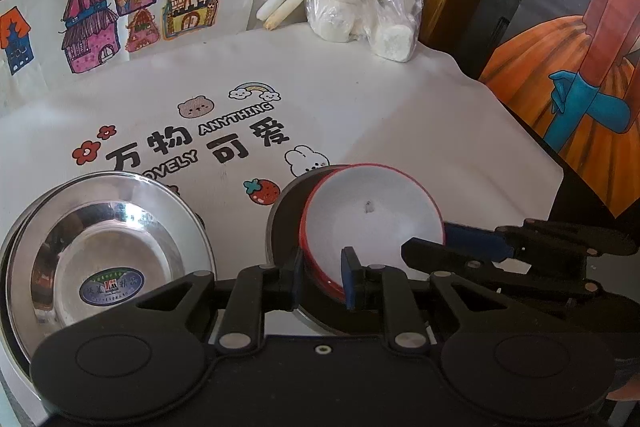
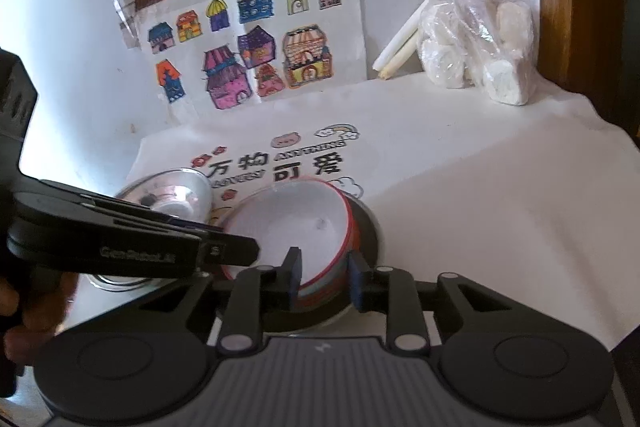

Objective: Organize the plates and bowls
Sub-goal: 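Carry the second white bowl with both grippers and lower it into the bowl stack, then open both grippers to release the second white bowl, then move both grippers to the steel mixing bowl rim and close on it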

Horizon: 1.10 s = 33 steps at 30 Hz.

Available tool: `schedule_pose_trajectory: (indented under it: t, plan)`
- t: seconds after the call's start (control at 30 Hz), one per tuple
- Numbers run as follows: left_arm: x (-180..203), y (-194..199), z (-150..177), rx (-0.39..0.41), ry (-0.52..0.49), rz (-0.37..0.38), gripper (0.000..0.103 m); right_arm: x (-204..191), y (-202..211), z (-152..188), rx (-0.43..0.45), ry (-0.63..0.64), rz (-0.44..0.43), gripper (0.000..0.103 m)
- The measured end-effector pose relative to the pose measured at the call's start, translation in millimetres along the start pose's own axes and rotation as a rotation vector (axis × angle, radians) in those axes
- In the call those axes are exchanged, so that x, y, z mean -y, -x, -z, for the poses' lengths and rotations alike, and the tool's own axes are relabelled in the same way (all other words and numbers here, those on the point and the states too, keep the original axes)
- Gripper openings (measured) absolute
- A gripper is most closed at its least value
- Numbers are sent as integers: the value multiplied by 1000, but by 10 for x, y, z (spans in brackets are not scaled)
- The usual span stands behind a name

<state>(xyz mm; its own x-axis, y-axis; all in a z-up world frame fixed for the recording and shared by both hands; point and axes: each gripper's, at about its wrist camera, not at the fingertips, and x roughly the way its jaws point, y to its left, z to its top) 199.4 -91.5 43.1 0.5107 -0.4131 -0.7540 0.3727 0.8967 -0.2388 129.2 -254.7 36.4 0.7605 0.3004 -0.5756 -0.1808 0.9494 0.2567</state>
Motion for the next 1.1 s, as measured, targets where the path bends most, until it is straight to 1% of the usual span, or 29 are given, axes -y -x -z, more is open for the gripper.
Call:
schedule_pose_trajectory:
  t: [0.17,0.27,0.33,0.37,0.43,0.47,0.5,0.57,0.63,0.7,0.73,0.8,0.87,0.9,0.93,0.97,1.03,1.1]
  plan:
    - [-4,8,5,9,8,6,23,12,11,10,2,-2,-7,29]
    - [-18,44,5,30,13,3,33,33,31,17,12,-10,-16,30]
    - [-19,77,2,43,20,5,36,41,54,19,20,-10,-14,31]
    - [-21,96,-1,51,23,7,40,44,65,26,25,-9,-11,32]
    - [-29,144,-6,74,25,8,52,55,99,33,37,-11,-10,34]
    - [-24,167,-5,87,25,-3,64,66,114,36,42,-15,-10,38]
    - [-22,190,-4,103,23,-14,71,81,129,38,47,-19,-8,41]
    - [-20,227,-12,126,21,-26,71,114,161,40,58,-25,-3,48]
    - [-35,238,-24,131,33,-25,74,146,182,40,64,-32,0,52]
    - [-53,247,-27,144,44,-31,81,172,196,38,70,-38,4,57]
    - [-57,254,-20,157,48,-36,83,184,203,37,74,-41,5,59]
    - [-79,275,0,194,69,-42,89,204,216,35,81,-47,8,65]
    - [-109,304,25,249,115,-58,94,212,224,36,88,-50,11,76]
    - [-125,326,43,286,144,-75,96,215,226,36,90,-50,13,78]
    - [-138,350,63,324,177,-99,97,219,228,37,93,-50,15,83]
    - [-153,368,76,354,204,-122,100,218,233,39,97,-52,17,88]
    - [-175,402,103,409,253,-171,102,219,242,48,104,-56,20,91]
    - [-184,423,125,447,268,-196,102,235,247,54,106,-61,20,96]
